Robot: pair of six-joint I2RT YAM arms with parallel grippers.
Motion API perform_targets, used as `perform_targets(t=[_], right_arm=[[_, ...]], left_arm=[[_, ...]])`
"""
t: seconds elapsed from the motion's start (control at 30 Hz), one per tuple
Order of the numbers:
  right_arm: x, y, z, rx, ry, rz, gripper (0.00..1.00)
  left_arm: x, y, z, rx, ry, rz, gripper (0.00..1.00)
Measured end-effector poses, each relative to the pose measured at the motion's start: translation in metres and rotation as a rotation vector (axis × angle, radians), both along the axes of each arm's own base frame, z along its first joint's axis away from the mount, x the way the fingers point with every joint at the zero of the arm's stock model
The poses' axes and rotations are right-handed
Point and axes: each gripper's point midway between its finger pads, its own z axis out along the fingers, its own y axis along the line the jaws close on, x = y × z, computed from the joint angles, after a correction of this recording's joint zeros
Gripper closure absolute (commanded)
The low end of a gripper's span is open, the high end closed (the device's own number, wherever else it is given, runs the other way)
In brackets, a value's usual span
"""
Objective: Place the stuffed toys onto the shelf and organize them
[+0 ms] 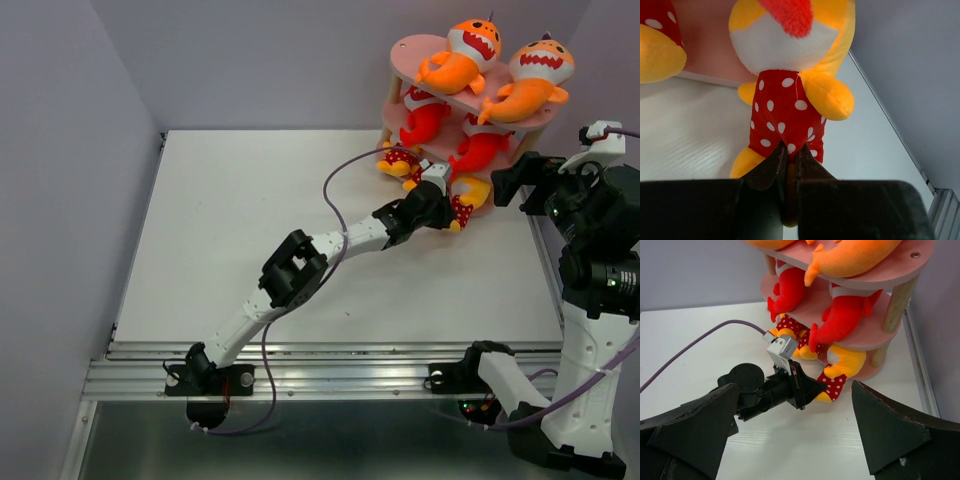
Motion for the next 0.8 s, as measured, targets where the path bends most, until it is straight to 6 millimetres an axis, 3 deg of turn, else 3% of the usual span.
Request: perform_targets(t=[0.37, 0.63, 0.8], right_arm=[[-0.004, 0.001, -0.001, 0.012, -0.009, 0.003, 0.00], [-0.006, 0.003, -0.005, 0.024, -0.002, 0.016, 0.00], [-0.007, 0.004, -0.005, 0.027, -0.005, 0.021, 0.00]], left_arm=[[0.018, -0.002, -0.010, -0.021, 0.034, -0.005, 1.00], [0.036, -0.005, 0.005, -0.083, 0.032, 0.005, 1.00], [0.041, -0.005, 0.004, -0.106, 0.049, 0.002, 1.00]])
